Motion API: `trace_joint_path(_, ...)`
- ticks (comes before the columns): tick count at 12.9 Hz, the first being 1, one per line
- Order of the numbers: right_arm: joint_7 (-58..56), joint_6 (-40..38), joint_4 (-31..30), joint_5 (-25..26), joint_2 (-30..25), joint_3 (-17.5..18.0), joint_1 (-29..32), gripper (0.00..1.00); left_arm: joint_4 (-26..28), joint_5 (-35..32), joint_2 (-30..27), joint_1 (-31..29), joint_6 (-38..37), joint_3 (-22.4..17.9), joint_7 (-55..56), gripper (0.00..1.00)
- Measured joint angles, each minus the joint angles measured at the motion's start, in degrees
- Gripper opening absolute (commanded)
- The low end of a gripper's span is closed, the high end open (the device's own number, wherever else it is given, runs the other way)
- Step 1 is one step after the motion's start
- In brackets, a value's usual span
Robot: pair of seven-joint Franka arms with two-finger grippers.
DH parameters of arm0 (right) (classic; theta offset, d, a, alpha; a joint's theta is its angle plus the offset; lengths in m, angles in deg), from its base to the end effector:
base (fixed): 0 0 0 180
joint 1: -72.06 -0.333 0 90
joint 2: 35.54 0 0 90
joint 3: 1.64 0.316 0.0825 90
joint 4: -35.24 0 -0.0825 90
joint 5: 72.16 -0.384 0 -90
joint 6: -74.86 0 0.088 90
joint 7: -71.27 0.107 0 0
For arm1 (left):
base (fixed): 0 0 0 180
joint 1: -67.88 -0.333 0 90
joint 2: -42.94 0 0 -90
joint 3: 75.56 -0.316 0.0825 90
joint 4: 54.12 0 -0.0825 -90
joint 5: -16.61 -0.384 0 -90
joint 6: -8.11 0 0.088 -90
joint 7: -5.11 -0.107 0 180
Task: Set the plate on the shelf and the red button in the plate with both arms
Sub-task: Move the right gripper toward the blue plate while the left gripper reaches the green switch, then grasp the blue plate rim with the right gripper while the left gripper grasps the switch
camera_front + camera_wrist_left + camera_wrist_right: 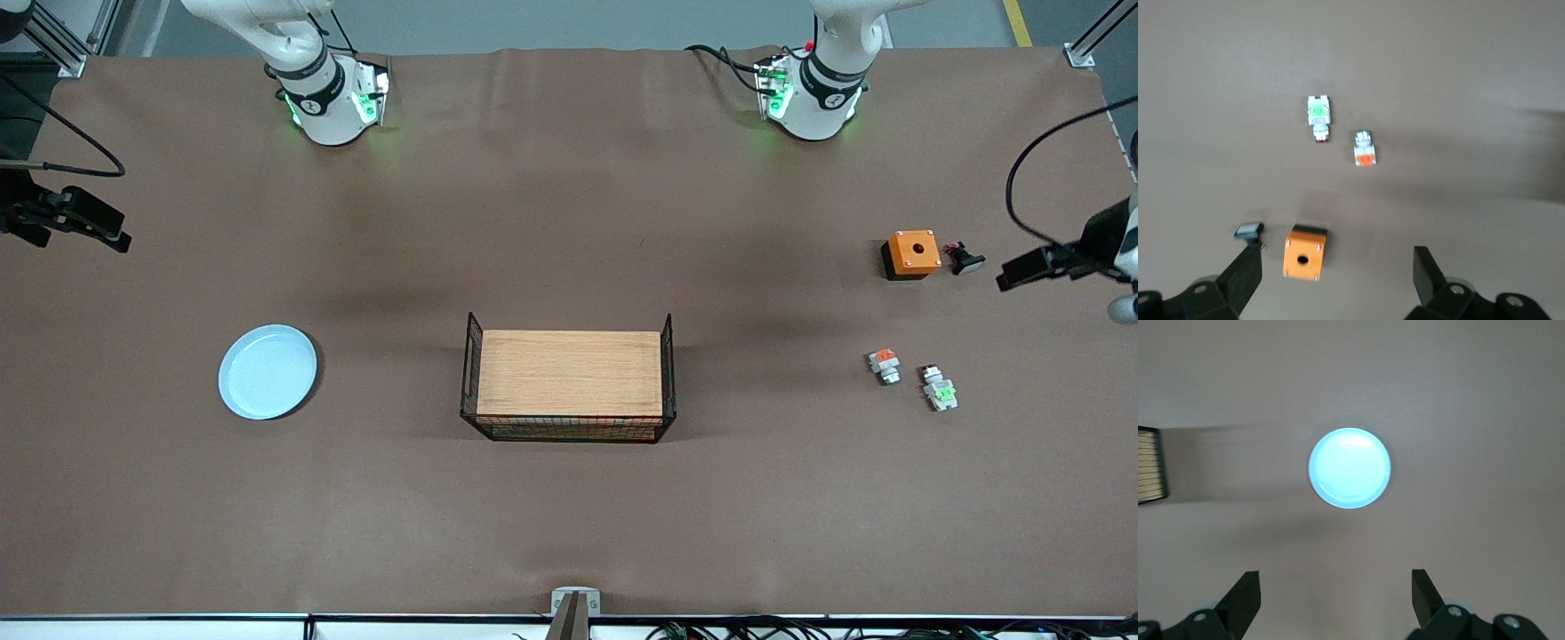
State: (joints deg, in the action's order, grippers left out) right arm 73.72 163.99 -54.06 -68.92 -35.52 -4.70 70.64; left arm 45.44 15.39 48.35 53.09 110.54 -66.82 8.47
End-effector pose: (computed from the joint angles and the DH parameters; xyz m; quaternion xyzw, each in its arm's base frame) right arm 0.5528 -0.0219 0.6289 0.9989 -0.0361 -0.0015 0.0283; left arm 0.5834 0.0666 0.5101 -0.9966 -0.0797 0.0217 0.0027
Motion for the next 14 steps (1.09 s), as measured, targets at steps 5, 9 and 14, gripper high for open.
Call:
trace_joint_path(5, 0.00, -0.03, 0.11, 1.51, 3.11, -0.18, -0.68, 1.00, 7.20, -0.38, 8.05, -2.84, 16.04, -0.07, 0.09, 0.99)
trace_joint_path(9, -0.01, -0.02, 0.06, 4.74, 6.92, -1.05, -0.30, 1.00, 7.66, -0.41, 16.57, -3.78, 25.70, -0.07, 0.09, 0.95)
trace_joint_path(14, -1.12, 7.52, -3.39, 4.90, 14.51, -1.40, 4.07, 1.00, 7.69, -0.45, 24.86, -3.89, 37.00, -0.16, 0.09, 0.90)
